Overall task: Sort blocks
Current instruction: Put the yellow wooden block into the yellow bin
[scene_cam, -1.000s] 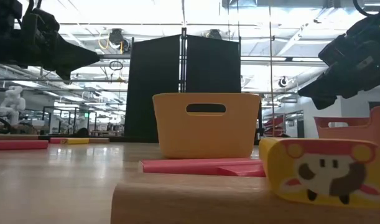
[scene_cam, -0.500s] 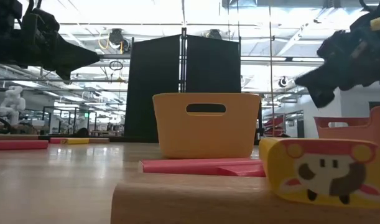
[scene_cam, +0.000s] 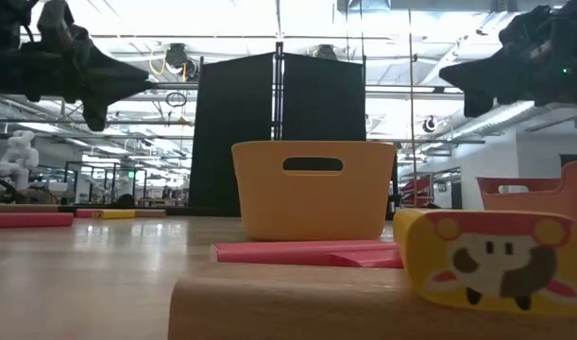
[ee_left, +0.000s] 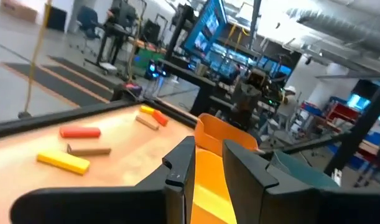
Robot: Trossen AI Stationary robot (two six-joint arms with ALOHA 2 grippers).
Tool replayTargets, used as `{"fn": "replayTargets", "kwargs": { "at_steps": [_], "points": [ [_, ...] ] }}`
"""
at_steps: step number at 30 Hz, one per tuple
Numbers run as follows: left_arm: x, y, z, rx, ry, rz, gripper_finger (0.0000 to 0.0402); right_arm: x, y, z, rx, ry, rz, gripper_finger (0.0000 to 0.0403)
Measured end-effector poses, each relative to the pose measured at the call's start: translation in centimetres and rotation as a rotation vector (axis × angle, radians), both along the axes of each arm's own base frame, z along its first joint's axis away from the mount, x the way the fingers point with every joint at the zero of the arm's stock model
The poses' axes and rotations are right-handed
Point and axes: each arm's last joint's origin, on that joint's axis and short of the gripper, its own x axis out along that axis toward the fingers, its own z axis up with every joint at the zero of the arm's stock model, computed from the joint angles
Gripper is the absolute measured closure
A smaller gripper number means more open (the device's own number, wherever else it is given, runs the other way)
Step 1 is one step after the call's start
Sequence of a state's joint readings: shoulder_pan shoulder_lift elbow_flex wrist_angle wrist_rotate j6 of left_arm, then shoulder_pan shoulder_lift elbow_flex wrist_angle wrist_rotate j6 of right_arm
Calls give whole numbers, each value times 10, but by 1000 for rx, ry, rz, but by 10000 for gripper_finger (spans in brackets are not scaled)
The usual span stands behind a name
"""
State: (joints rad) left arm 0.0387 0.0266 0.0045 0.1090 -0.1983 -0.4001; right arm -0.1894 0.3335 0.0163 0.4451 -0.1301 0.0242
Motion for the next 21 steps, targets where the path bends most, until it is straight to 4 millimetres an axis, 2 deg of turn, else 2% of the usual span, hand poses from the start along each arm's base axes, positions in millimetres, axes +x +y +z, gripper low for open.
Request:
{"fn": "replayTargets", "kwargs": {
  "at_steps": [7, 11, 17, 21],
  "points": [
    [9, -5, -8, 53, 138, -61, 325, 11, 2, 19, 2, 30, 33, 346],
    [18, -10, 12, 127, 185, -87, 325, 28, 5, 45, 0, 72, 73, 305],
    [41, -24, 37, 279, 356, -51, 325, 70, 17, 81, -27, 235, 166, 261],
    [55, -37, 42, 333, 477, -10, 325, 104, 36, 98, -72, 332, 260, 251]
  ]
}}
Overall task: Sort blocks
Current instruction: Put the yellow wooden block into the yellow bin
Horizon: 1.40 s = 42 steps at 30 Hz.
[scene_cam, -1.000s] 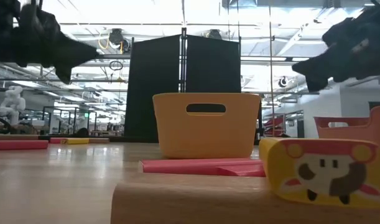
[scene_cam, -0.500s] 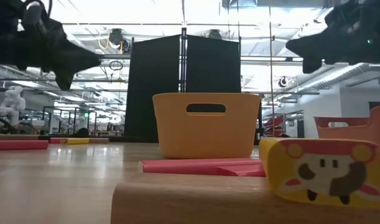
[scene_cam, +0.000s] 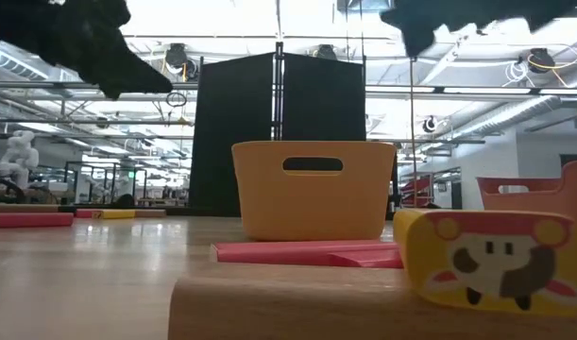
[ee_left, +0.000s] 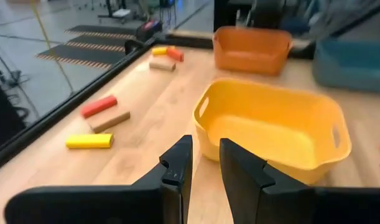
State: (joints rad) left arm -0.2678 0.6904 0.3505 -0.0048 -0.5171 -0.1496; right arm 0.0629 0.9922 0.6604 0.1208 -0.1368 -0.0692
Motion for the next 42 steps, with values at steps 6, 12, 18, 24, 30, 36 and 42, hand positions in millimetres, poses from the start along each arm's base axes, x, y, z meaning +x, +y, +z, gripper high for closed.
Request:
{"fn": "replayTargets", "kwargs": {
  "at_steps": [6, 12, 18, 24, 30, 36, 42],
  "points": [
    [19, -16, 3, 81, 30, 42, 325, 51, 36, 14, -62, 160, 155, 250],
    [30, -27, 5, 39, 28, -100, 325, 94, 75, 22, -182, 276, 296, 250],
    [35, -34, -4, -9, 82, -263, 325, 125, 110, 10, -349, 327, 460, 250],
    [42, -35, -13, 7, 129, -277, 325, 137, 136, -33, -429, 419, 556, 250],
    [50, -31, -19, -4, 133, -227, 309, 136, 161, -58, -463, 461, 633, 250],
    [59, -26, -27, -25, 145, -183, 249, 141, 182, -80, -384, 460, 699, 250],
    [63, -22, -26, -29, 121, -162, 222, 143, 188, -96, -388, 490, 707, 250]
  ]
}}
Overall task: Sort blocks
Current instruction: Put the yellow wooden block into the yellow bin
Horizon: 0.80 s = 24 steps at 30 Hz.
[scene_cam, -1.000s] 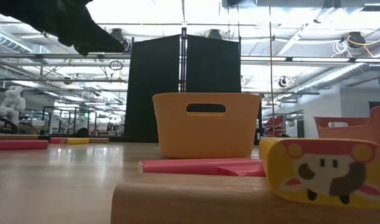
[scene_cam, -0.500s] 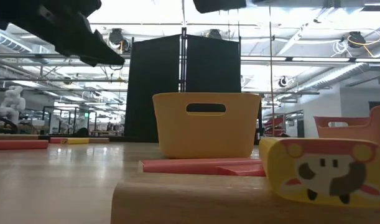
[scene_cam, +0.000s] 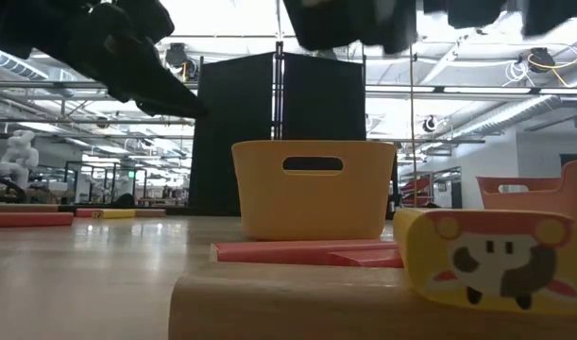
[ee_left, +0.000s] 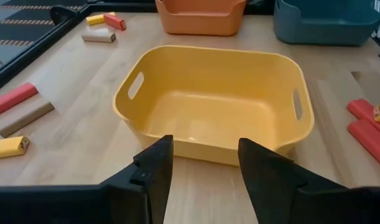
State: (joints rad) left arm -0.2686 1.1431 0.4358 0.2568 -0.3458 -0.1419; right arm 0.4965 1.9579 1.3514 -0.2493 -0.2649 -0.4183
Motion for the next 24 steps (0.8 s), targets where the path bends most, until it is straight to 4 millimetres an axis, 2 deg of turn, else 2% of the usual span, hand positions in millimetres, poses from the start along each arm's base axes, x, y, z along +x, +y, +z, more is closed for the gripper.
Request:
{"fn": "replayTargets", "kwargs": {
  "at_steps": [8, 14, 18, 24],
  "points": [
    [0, 2, 2, 23, -5, -4, 221, 3, 4, -20, -54, -12, 62, 250],
    [0, 2, 2, 41, -1, -12, 221, 3, 8, -23, -98, -57, 101, 250],
    [0, 2, 2, 44, -1, -13, 221, 6, 9, -33, -112, -63, 116, 250],
    [0, 2, 2, 47, 1, -14, 221, 6, 9, -33, -122, -73, 133, 250]
  ]
}}
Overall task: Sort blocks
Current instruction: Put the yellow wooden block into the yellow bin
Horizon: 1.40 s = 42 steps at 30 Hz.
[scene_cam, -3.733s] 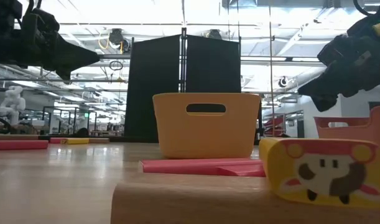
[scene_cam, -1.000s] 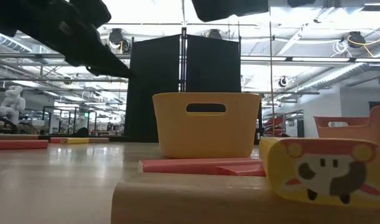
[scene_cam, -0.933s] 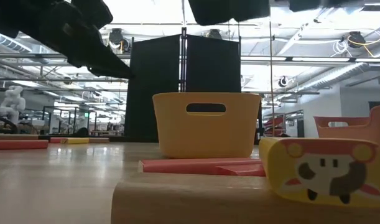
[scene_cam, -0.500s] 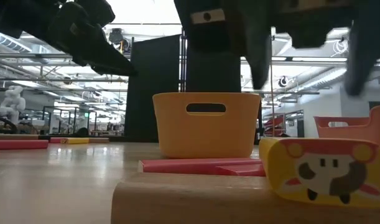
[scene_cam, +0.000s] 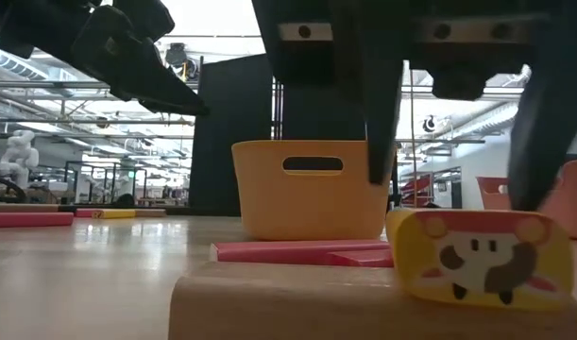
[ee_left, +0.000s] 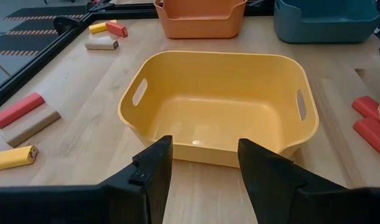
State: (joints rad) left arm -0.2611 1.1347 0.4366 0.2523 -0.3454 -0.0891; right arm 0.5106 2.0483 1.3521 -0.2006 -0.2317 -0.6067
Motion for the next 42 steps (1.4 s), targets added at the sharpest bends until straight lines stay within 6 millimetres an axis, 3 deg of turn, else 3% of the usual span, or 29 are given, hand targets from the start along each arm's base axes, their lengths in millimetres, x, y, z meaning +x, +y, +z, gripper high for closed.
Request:
{"fn": "replayTargets", "kwargs": {
  "at_steps": [35, 42],
  "points": [
    [0, 0, -1, 19, 9, -9, 221, 3, -12, -10, -22, 88, -103, 250],
    [0, 0, -1, 23, 10, -11, 221, 3, -13, -10, -18, 101, -154, 273]
  ]
}}
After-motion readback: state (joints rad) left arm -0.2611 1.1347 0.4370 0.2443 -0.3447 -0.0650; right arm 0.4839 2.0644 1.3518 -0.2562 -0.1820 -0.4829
